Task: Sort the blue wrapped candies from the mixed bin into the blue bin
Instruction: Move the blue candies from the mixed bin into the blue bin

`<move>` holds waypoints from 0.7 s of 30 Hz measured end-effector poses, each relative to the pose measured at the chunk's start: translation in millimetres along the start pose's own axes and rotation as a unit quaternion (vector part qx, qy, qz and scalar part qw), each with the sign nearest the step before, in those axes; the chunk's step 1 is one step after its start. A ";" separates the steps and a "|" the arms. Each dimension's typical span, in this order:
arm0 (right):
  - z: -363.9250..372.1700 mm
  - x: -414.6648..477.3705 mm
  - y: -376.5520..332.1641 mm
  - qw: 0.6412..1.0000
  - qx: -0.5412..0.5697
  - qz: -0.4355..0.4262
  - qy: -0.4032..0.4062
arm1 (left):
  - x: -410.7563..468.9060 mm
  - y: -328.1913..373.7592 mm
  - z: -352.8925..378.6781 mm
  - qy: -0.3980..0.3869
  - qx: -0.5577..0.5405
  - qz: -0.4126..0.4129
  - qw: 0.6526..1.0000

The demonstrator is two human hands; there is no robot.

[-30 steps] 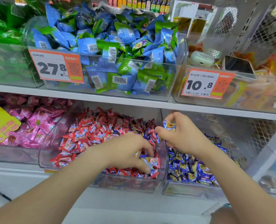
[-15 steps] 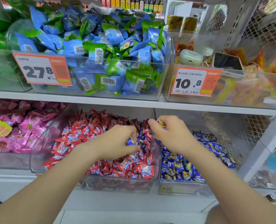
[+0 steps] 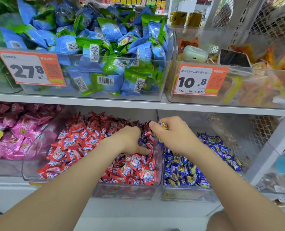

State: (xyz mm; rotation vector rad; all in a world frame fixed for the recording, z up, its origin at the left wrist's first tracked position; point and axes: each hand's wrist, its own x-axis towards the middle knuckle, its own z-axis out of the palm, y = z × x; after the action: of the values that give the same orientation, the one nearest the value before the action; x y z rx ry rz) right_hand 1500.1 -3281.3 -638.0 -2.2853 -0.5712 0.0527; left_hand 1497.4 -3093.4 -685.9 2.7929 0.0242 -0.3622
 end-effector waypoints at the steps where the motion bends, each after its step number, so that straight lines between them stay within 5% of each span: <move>1: 0.2 0.4 -0.2 1.000 -0.001 -0.002 -0.002 | 0.6 1.7 -0.2 0.002 -0.004 -0.007 1.000; 11: 2.6 4.8 5.6 1.000 -0.005 -0.005 -0.007 | -5.9 7.3 -2.8 0.057 -0.069 -0.004 0.996; 16: -1.9 4.7 3.2 1.000 -0.005 -0.011 0.017 | -41.7 -7.0 -33.8 0.124 -0.209 -0.006 0.970; 21: -0.4 -3.6 -10.6 0.994 -0.061 -0.062 -0.070 | -81.1 -9.1 -43.2 0.119 -0.364 0.007 0.923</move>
State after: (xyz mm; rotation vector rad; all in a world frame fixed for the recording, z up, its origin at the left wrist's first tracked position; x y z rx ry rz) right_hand 1492.8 -3276.6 -630.8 -2.3707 -0.8088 0.1221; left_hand 1429.1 -3069.0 -628.8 2.0741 0.1600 0.0097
